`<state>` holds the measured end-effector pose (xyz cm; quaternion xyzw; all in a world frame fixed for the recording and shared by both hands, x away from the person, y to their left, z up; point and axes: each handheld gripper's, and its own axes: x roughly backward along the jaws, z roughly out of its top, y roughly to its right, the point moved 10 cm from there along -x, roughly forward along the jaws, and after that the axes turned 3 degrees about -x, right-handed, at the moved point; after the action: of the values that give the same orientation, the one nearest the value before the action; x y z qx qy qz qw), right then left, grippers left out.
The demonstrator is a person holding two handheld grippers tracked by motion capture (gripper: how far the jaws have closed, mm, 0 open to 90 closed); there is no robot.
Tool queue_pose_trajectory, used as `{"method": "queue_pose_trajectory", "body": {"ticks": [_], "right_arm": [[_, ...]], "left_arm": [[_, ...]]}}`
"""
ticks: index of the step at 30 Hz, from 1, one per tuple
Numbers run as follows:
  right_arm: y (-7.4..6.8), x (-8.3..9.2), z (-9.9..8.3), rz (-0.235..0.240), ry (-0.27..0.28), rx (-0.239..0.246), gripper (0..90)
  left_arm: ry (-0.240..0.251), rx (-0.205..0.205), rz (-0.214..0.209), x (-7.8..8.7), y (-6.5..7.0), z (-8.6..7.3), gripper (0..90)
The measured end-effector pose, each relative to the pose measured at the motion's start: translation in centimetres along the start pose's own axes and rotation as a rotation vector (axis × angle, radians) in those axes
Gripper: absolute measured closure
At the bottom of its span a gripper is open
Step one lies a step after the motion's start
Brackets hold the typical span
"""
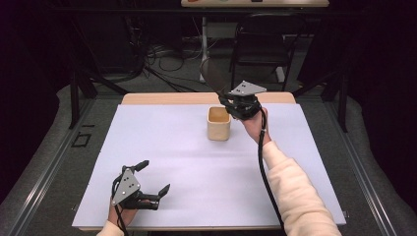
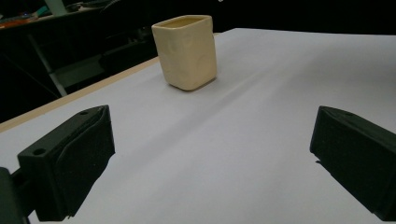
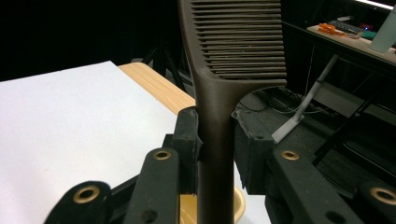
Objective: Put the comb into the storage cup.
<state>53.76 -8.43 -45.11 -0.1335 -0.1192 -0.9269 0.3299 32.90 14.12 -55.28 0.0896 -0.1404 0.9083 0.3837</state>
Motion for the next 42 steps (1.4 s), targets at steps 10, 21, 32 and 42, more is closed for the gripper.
{"method": "queue_pose_trajectory", "body": {"ticks": [10, 21, 32, 42], "right_arm": [[-0.1, -0.6, 0.3, 0.002, 0.034, 0.007, 72.3], [-0.1, -0.9, 0.6, 0.004, 0.067, 0.002, 72.3], [-0.8, -1.7, 0.9, 0.011, 0.072, 0.03, 72.3], [-1.0, -2.4, 0.7, 0.01, 0.074, 0.031, 72.3]], "left_arm": [[-0.001, 0.004, -0.002, 0.0, 0.0, 0.0, 0.0], [0.001, 0.005, -0.005, 0.0, 0.0, 0.0, 0.0], [0.0, -0.002, -0.004, 0.0, 0.0, 0.0, 0.0], [0.001, -0.002, -0.002, -0.1, 0.0, 0.0, 0.0]]}}
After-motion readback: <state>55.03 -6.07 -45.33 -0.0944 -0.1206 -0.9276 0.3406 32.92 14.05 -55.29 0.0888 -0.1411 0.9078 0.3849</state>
